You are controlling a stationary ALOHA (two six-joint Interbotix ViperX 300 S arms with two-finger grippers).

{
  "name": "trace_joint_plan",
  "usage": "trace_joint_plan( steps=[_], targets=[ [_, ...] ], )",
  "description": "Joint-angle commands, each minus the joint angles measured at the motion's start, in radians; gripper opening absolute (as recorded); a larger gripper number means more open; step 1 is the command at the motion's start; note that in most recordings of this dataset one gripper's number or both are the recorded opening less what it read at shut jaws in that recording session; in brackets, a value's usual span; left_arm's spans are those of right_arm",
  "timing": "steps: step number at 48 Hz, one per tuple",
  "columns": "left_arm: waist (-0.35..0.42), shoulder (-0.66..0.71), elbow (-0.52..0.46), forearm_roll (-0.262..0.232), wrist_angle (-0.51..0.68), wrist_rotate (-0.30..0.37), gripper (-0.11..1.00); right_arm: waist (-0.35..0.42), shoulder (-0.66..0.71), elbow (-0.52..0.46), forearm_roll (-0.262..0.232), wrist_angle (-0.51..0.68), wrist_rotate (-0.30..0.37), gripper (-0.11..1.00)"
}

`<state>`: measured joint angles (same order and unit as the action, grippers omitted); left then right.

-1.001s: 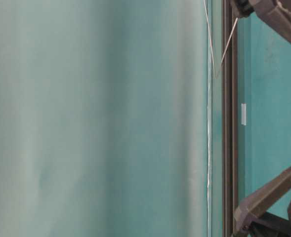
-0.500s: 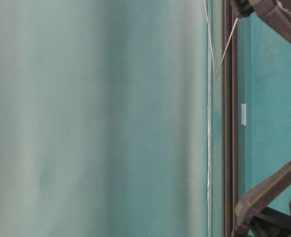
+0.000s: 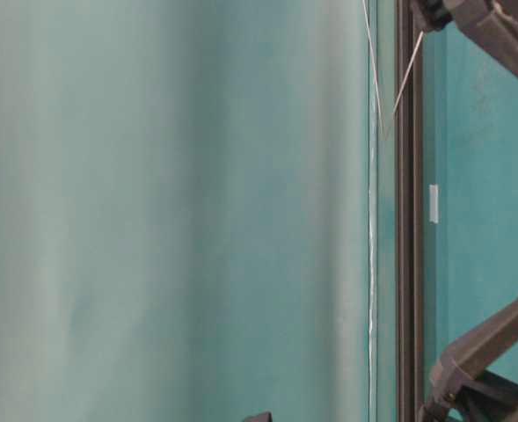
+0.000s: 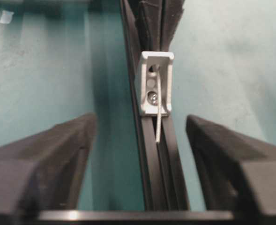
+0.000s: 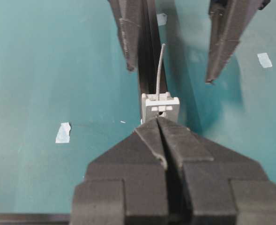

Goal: Insert the wire through the hole in the metal fitting.
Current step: 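Move the left gripper to the wire tip emerging past the fitting, then close the left gripper on the protruding wire tip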

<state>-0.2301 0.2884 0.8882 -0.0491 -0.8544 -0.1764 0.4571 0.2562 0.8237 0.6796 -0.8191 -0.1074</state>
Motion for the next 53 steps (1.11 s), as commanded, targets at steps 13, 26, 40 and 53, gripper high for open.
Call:
trace_joint_plan(
  steps=[13, 26, 40, 53],
  targets=[
    [-0.008, -0.011, -0.018, -0.002, -0.002, -0.018, -0.10, 0.000, -0.015, -0.009, -0.005, -0.003, 0.011, -0.01],
    [-0.009, -0.012, -0.028, -0.002, 0.029, -0.018, -0.10, 0.002, -0.015, -0.009, -0.005, 0.003, 0.017, -0.01],
    [-0.009, -0.012, -0.026, -0.002, 0.031, -0.018, -0.10, 0.000, -0.028, -0.015, -0.005, 0.005, 0.015, 0.01],
    [-0.011, -0.029, -0.011, -0.002, 0.044, -0.018, -0.10, 0.000, -0.041, -0.006, -0.003, 0.009, 0.011, 0.68]
  ],
)
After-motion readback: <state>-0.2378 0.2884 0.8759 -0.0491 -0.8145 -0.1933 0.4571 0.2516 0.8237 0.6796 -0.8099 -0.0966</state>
